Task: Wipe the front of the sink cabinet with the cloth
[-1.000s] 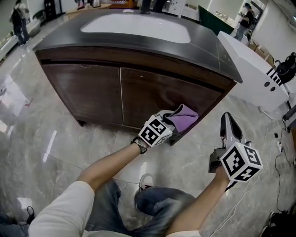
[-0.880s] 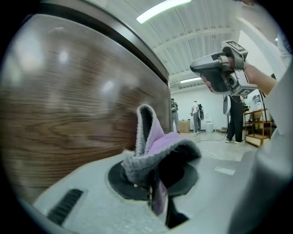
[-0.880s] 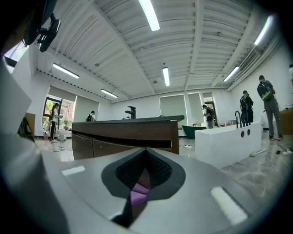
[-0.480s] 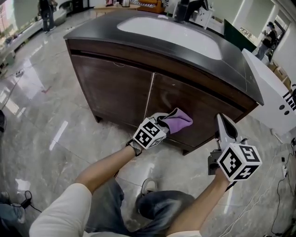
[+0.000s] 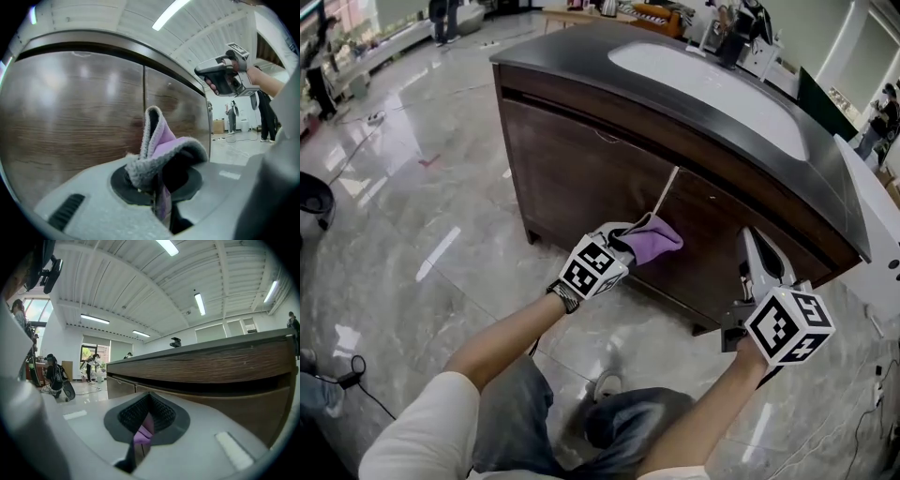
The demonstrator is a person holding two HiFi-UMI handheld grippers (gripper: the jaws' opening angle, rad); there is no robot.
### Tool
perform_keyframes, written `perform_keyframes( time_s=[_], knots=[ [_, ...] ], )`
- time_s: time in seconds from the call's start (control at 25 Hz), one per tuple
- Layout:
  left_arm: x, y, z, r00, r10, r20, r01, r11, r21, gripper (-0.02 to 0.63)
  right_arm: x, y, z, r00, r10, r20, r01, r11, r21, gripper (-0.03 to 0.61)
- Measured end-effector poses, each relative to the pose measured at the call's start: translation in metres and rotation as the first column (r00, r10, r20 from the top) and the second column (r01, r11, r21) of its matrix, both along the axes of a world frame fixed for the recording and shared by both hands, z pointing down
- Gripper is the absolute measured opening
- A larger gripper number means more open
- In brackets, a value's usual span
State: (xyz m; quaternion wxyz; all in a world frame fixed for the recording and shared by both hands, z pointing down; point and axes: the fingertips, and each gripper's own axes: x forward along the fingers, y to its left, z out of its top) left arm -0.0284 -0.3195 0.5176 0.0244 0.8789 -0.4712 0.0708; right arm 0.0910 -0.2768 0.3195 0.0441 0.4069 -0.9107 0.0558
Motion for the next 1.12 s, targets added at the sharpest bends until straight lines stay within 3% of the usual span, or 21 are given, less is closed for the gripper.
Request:
perform_keyframes(
  time_s=[0.4, 0.6, 0.76, 1.12],
  knots=[
    [-0.103, -0.003, -0.005, 0.979, -0.202, 0.025, 0.202, 0.979, 0.022, 0.043, -0.088, -0.017, 0.018, 0.986, -0.168, -0.007, 0.168, 0.986, -0.003, 0.008],
    [-0.153, -0.003, -0.008, 0.959, -0.283, -0.024, 0.283, 0.959, -0.002, 0.043, -0.134, -0.007, 0.031, 0.967, -0.252, -0.022, 0.252, 0.968, 0.001, 0.008],
    [-0.199, -0.004, -0.008, 0.925, -0.375, -0.061, 0.375, 0.927, -0.014, 0.043, -0.163, -0.005, 0.035, 0.948, -0.318, -0.022, 0.318, 0.948, 0.005, 0.008],
    [-0.295, 0.001, 0.013, 0.836, -0.546, -0.058, 0.545, 0.838, -0.027, 0.043, -0.215, -0.003, 0.045, 0.896, -0.443, -0.021, 0.443, 0.896, 0.020, 0.008]
  ],
)
